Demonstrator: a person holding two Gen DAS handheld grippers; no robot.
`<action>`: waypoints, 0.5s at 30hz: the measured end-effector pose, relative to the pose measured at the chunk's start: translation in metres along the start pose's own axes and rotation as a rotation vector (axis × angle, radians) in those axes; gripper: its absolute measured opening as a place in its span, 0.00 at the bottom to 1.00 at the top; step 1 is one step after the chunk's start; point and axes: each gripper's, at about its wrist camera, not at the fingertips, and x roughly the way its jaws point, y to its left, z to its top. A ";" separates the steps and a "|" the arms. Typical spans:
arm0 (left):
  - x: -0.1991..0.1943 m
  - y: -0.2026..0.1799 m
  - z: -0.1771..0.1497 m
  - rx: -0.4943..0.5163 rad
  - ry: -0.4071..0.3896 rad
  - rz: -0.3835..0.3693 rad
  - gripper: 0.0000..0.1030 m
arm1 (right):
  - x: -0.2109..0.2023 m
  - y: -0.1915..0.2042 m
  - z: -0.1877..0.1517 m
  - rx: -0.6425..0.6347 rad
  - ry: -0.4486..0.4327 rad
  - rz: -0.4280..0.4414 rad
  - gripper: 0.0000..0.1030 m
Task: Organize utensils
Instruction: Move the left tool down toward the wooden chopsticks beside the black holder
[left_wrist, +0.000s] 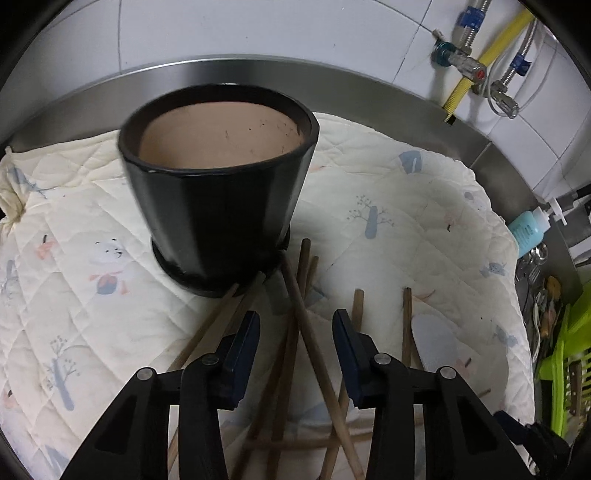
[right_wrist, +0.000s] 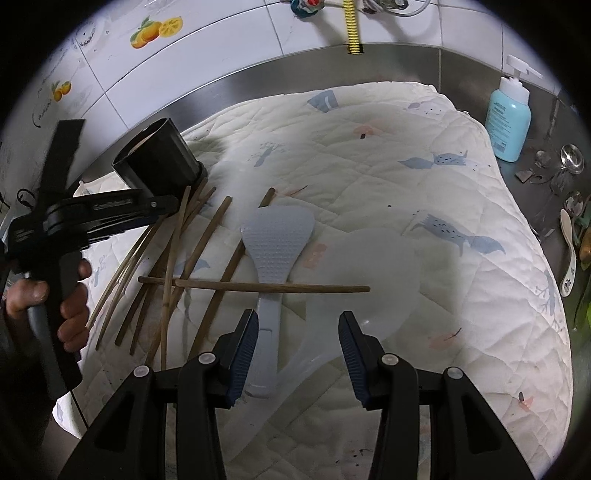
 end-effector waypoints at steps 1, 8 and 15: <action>0.003 -0.001 0.001 0.002 0.000 0.009 0.43 | 0.000 -0.002 0.000 0.004 0.001 0.002 0.49; 0.023 -0.003 0.008 -0.009 0.018 0.018 0.36 | 0.002 -0.008 -0.001 0.018 0.008 0.015 0.49; 0.036 -0.001 0.009 -0.017 0.038 0.014 0.22 | 0.005 -0.010 0.000 0.025 0.007 0.019 0.49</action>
